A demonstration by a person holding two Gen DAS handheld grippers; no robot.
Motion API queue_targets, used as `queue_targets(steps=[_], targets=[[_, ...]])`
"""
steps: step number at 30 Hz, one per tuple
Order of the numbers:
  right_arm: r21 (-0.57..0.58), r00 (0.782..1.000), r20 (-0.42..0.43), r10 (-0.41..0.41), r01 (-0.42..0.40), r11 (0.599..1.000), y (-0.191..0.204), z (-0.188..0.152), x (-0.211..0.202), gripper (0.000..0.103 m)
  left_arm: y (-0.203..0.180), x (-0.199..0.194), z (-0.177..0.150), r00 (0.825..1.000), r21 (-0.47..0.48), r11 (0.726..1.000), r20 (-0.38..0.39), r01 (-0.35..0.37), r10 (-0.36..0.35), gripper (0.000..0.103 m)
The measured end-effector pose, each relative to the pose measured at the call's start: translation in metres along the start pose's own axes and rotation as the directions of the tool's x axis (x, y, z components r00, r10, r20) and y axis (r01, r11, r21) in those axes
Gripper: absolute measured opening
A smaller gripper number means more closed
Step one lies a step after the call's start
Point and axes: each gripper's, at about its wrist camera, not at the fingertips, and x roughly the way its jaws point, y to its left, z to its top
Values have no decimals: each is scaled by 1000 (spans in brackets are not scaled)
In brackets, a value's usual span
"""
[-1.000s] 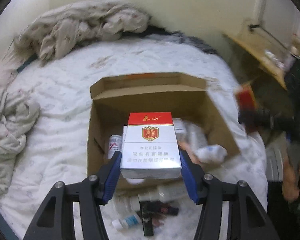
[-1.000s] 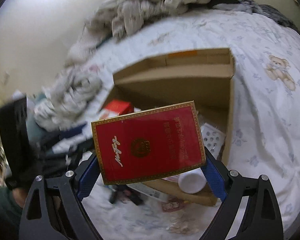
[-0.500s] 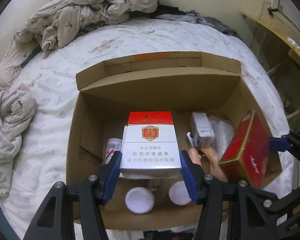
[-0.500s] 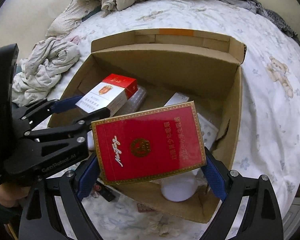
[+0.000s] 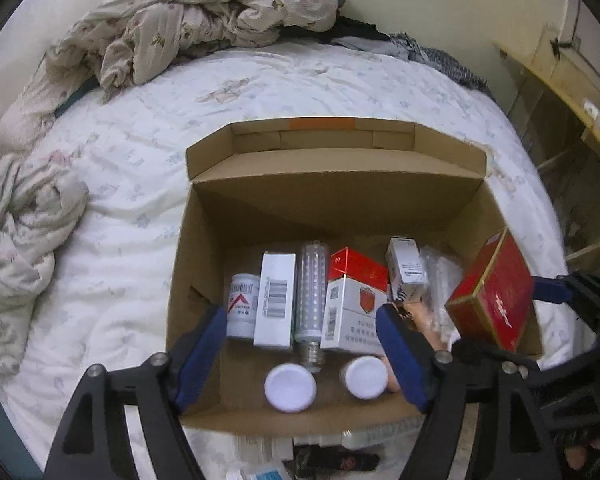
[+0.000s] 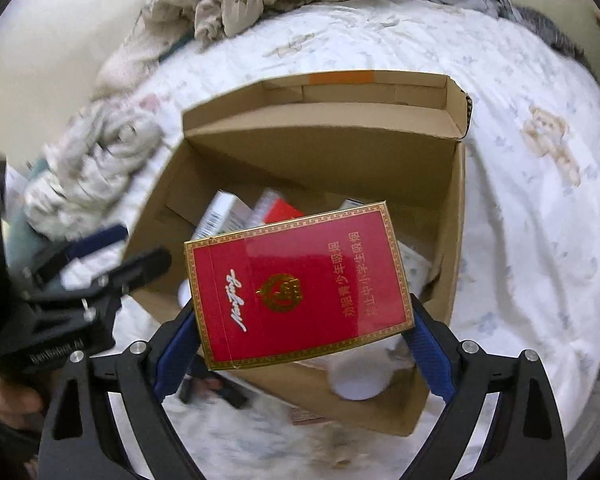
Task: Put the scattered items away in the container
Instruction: 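Lower the red cigarette pack into the box and open the right tool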
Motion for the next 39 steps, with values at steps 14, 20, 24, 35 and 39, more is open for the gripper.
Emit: queue_targets(steps=[14,20,24,35,39], targets=[[13,979,186,79,-83,996,5,-9,-42,93,43,-53,-80,998,-26,999,-44,47,-48,78],[6,971,221,88,-92,996,7,-20,-48,93,58,-57,-117,998,-19,1000,-53,18,-19,78],[19,970,214,119,-126,992,4,-24,-44,95,64,-58,-129,998,-36,999,-56,29,-31,78],[107,952,214,219,-246,963,-12,-22,-36,94,71,-62,-142,999,-60,998,-14,34,-35,78],[91,972,186,142,-160,983,-8,-23,-28,95,71,-60,-142,999,-66,997,-10,41,-42,78]])
